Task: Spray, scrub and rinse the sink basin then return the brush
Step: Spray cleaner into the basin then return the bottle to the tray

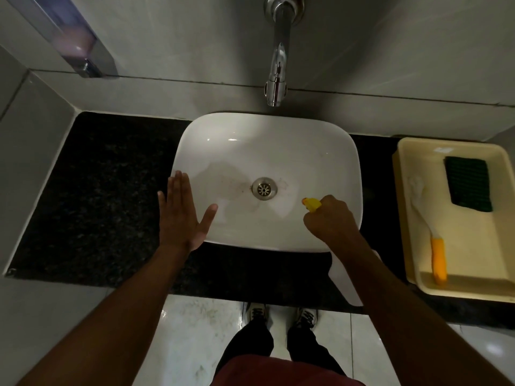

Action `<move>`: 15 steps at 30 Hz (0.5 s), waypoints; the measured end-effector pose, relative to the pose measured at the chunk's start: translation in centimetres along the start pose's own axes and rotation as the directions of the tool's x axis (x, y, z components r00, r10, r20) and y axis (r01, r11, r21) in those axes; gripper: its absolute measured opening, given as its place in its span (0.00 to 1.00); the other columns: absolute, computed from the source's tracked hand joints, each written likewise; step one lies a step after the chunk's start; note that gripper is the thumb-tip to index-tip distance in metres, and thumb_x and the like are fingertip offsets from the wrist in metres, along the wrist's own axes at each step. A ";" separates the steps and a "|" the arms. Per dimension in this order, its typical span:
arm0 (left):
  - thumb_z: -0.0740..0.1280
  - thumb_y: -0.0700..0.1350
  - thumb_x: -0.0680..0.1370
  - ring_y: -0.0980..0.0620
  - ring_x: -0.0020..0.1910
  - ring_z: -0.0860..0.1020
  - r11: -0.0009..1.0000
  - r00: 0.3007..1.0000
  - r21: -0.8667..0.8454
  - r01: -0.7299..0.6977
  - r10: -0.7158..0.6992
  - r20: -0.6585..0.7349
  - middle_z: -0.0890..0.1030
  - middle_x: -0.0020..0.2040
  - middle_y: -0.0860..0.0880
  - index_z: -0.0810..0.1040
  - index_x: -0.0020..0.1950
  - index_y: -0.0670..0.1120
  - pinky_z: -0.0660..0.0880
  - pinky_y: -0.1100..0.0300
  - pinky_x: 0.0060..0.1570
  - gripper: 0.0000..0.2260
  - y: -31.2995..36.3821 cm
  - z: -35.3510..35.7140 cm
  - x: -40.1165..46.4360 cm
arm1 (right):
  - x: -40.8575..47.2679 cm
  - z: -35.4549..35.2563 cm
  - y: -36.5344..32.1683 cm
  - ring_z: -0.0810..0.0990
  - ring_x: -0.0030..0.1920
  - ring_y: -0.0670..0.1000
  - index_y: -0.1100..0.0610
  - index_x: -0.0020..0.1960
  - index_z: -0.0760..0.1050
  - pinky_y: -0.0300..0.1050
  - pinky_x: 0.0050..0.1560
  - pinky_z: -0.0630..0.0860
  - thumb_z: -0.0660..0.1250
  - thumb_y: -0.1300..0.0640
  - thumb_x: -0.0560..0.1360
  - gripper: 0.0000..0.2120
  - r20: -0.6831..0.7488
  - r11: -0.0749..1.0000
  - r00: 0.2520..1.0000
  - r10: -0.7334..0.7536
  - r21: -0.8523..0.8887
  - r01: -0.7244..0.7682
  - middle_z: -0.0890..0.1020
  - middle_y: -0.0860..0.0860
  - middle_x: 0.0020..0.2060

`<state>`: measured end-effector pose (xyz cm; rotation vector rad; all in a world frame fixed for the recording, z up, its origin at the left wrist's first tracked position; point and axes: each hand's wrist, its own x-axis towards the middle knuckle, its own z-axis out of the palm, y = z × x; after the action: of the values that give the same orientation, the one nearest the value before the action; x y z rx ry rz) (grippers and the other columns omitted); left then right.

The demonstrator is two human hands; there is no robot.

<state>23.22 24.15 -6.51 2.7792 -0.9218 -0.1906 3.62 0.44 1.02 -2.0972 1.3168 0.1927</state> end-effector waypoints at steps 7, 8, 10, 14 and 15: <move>0.42 0.72 0.77 0.49 0.80 0.40 1.000 1.000 -0.003 -0.001 0.001 -0.001 0.42 0.82 0.45 0.39 0.81 0.44 0.41 0.43 0.78 0.43 -0.1 0.2 0.1 | 0.5 0.6 -0.4 0.77 0.37 0.58 0.64 0.46 0.73 0.47 0.41 0.75 0.67 0.57 0.71 0.10 -0.076 1.000 0.997 -0.003 -0.016 0.001 0.77 0.55 0.38; 0.43 0.72 0.77 0.49 0.80 0.40 1.000 1.000 -0.003 -0.002 0.002 -0.005 0.43 0.82 0.45 0.39 0.81 0.44 0.41 0.43 0.78 0.43 -0.2 0.2 0.1 | 0.7 0.4 -0.4 0.80 0.37 0.59 0.63 0.46 0.74 0.47 0.42 0.78 0.67 0.56 0.70 0.10 -0.075 1.000 0.997 0.021 0.004 -0.021 0.79 0.56 0.38; 0.43 0.72 0.77 0.48 0.81 0.42 1.000 1.000 -0.007 -0.005 0.005 -0.014 0.44 0.82 0.45 0.40 0.81 0.43 0.42 0.43 0.78 0.43 -0.2 0.2 0.2 | 0.9 0.3 -0.5 0.82 0.37 0.60 0.63 0.44 0.74 0.49 0.44 0.81 0.66 0.57 0.69 0.09 -0.069 0.998 0.996 0.051 0.043 -0.048 0.81 0.58 0.39; 0.44 0.72 0.77 0.47 0.81 0.43 1.000 0.999 -0.019 -0.015 0.015 -0.028 0.46 0.82 0.44 0.42 0.81 0.43 0.42 0.43 0.78 0.43 -0.2 0.2 0.1 | 0.5 1.4 -1.4 0.83 0.41 0.61 0.63 0.47 0.76 0.52 0.46 0.82 0.67 0.56 0.70 0.11 0.071 0.998 0.997 0.031 0.058 -0.035 0.83 0.59 0.42; 0.45 0.72 0.77 0.47 0.81 0.44 1.000 0.999 -0.021 -0.016 0.015 -0.031 0.46 0.82 0.44 0.42 0.81 0.43 0.42 0.42 0.78 0.43 -0.2 0.1 0.1 | 0.2 1.8 -2.0 0.84 0.40 0.60 0.62 0.48 0.78 0.53 0.46 0.83 0.67 0.54 0.69 0.13 0.125 0.995 0.992 0.029 0.086 -0.040 0.84 0.59 0.41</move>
<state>23.40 24.22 -6.71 2.7464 -0.9285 -0.1544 5.80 1.91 0.41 -1.9573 1.2659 0.2696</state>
